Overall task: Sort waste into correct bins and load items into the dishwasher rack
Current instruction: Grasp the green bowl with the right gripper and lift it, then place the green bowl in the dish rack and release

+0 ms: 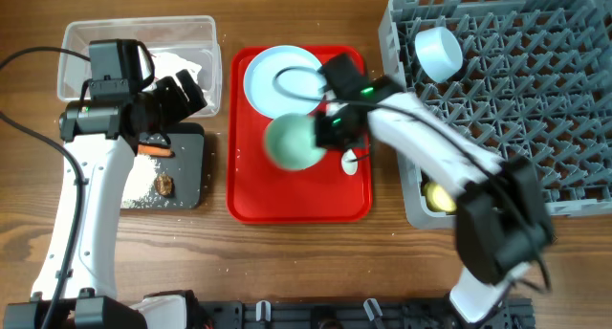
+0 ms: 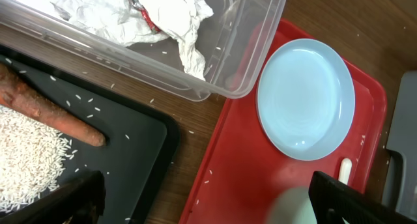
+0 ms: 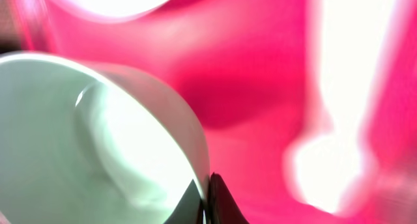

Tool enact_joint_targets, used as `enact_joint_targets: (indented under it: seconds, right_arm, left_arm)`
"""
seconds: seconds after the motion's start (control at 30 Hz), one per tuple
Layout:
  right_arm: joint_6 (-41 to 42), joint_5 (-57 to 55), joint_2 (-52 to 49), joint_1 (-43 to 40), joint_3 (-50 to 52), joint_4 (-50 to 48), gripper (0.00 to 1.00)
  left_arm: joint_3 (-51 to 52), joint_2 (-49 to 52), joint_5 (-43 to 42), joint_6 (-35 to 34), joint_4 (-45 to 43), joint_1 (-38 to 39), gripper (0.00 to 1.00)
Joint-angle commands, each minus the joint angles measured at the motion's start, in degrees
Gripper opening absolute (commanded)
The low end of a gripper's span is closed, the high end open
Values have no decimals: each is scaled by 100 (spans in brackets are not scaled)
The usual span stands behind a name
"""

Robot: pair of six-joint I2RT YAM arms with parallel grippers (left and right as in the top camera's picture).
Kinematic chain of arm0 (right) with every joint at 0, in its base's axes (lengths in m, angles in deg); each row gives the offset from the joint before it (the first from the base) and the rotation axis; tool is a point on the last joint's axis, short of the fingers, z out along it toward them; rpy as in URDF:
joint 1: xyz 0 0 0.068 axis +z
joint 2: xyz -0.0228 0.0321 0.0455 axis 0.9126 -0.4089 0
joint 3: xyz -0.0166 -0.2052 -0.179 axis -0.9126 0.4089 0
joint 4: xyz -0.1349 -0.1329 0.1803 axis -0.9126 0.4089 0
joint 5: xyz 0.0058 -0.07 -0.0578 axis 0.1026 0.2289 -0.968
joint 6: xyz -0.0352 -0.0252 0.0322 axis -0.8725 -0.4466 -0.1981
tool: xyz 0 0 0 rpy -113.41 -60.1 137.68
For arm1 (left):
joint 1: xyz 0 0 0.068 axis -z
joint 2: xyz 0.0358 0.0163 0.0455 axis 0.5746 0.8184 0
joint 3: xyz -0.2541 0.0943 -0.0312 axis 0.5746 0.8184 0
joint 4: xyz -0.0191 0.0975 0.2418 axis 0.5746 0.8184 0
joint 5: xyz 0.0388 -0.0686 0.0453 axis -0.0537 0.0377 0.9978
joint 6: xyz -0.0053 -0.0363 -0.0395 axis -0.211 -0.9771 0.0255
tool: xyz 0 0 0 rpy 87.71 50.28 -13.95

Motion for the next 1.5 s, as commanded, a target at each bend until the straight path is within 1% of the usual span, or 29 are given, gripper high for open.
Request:
enact_joint_targets:
  seconds: [0.0,0.03,0.07,0.1,0.13,0.17,0.2,0.23,0.3,0.33,0.37,0.47,0.57,0.7,0.8,0.87,1.1,1.23,1.3,1.33,1.4,1.43,1.47]
  right_arm:
    - [-415,-3195,1506,-846,-214,417,4]
    - [-413,-4509,1878,-1097,-214,518,4]
    - [-518,-6457,2111,-1375,-214,636,4]
    - [-769,-6839,2124,-1438,-214,693,4]
    - [-1486,-7418,2079,-1593,-208,704,4]
    - [-2142,-7689,1993,-1727,-208,592,4]
    - [-2791,-7759,1902,-1838,-208,396,4]
    - [-3731,-7759,1711,-1989,-208,28,4]
    - [-5064,-7831,1366,-2111,-208,-437,4]
    - [-5630,-7903,1187,-2120,-208,-573,4]
    - [-5974,-7932,1040,-2116,-208,-627,4]
    - [-6041,-7925,621,-2063,-208,-645,4]
    - [-5633,-7681,275,-2048,-208,-638,4]
    - [-5637,-7619,-24,-1947,-203,-623,4]
    - [-5639,-7442,-90,-1781,-203,-625,5]
    - [-5639,-7108,-92,-1650,-203,-575,4]
    - [-5637,-6992,-92,-1506,-203,-278,4]
    - [-5639,-6220,-92,-1209,-203,76,11]
    - [-5635,-6019,-92,-1023,-203,96,23]
    - [-5639,-5873,-92,-942,-203,142,34]
    - [-5637,-5753,-92,-774,-203,271,58]
    - [-5637,-5755,-92,-682,-203,293,100]
    - [-5633,-5753,-90,-621,-203,289,100]
  left_arm:
    - [-48,13,37,-52,-13,-26,100]
    - [-48,13,37,-52,-13,-26,100]
    - [-48,13,37,-52,-13,-26,100]
    - [-48,13,37,-52,-13,-26,100]
    - [-48,13,37,-52,-13,-26,100]
    - [-48,13,37,-52,-13,-26,100]
    - [-48,13,37,-52,-13,-26,100]
    - [-48,13,37,-52,-13,-26,100]
    - [-48,13,37,-52,-13,-26,100]
    - [-48,13,37,-52,-13,-26,100]
    - [-48,13,37,-52,-13,-26,100]
    - [-48,13,37,-52,-13,-26,100]
    - [-48,13,37,-52,-13,-26,100]
    - [-48,13,37,-52,-13,-26,100]
    - [-48,13,37,-52,-13,-26,100]
    - [-48,13,37,-52,-13,-26,100]
    - [-48,13,37,-52,-13,-26,100]
    - [-48,13,37,-52,-13,-26,100]
    - [-48,13,37,-52,-13,-26,100]
    - [-48,13,37,-52,-13,-26,100]
    - [-48,13,37,-52,-13,-26,100]
    - [-48,13,35,-52,-13,-24,100]
    - [-48,13,37,-52,-13,-26,100]
